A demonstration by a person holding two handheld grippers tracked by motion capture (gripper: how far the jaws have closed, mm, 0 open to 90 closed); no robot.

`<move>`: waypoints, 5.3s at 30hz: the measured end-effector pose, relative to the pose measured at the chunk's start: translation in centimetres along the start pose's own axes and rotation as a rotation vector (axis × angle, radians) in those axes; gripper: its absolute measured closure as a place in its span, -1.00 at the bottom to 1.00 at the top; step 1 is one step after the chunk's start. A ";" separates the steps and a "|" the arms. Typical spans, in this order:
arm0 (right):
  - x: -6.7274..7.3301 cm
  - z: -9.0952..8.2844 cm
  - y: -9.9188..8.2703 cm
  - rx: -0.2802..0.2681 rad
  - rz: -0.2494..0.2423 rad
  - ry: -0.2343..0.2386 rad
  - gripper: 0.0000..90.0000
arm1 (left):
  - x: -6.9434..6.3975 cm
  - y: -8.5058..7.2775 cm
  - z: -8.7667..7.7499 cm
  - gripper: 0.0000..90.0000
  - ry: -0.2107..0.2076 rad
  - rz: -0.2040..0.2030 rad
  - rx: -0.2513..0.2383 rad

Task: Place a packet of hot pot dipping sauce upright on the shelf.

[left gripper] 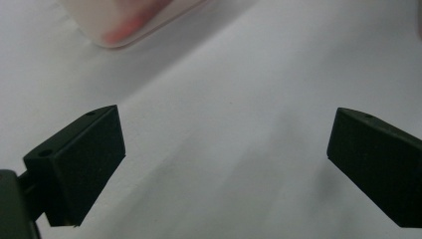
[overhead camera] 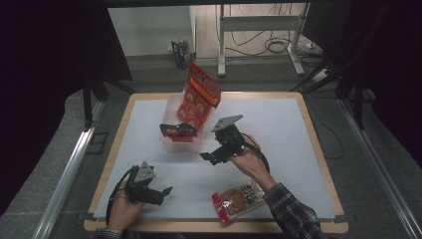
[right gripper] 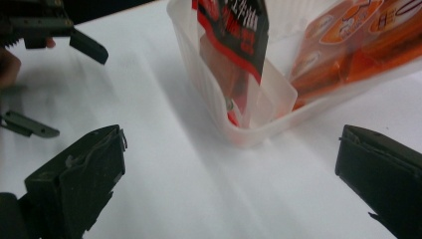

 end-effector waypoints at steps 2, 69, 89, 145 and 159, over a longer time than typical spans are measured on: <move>0.2 -0.1 -0.4 -0.003 -0.004 -0.006 -1.00 | 0.0 0.0 0.0 -0.96 0.002 0.006 -0.002; 0.8 -7.3 -9.5 -0.029 0.132 -0.090 -1.00 | -3.3 1.6 0.2 -1.00 -0.067 0.083 0.004; 1.0 -9.4 -13.2 0.007 0.171 -0.152 -1.00 | -7.1 3.9 1.1 -0.56 -0.229 0.120 -0.056; 1.1 -11.7 -17.7 0.028 0.252 -0.143 -1.00 | -15.4 6.4 7.0 1.00 -0.346 0.207 -0.022; 2.4 -11.0 -17.8 0.065 0.267 -0.080 -0.99 | -15.2 5.8 6.8 1.00 -0.359 0.155 0.002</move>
Point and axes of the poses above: each handheld gripper's, and its own axes: z roughly forward along the jaws, y roughly out of its top, x roughly to its left, the point moved 4 cm from there along z, roughly forward along the jaws
